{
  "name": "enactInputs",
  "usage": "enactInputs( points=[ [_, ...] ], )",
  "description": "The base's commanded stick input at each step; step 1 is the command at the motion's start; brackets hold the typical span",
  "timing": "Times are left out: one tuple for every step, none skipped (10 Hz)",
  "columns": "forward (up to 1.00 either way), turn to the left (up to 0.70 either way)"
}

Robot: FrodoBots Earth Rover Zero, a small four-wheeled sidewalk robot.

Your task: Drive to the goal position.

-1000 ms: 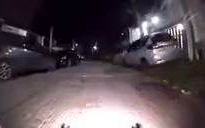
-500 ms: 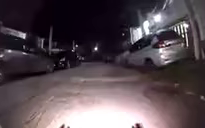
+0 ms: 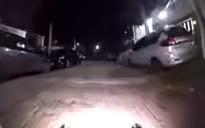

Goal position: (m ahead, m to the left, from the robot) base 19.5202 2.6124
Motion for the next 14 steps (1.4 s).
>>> enactInputs(
  points=[
    [0.85,0.00],
    [0.85,0.00],
    [0.85,0.00],
    [0.85,0.00],
    [0.85,0.00],
    [0.85,0.00],
    [0.85,0.00],
    [0.85,0.00],
    [0.85,0.00],
    [0.85,0.00],
    [0.85,0.00],
    [0.85,0.00],
    [0.85,0.00],
    [0.85,0.00]
  ],
)
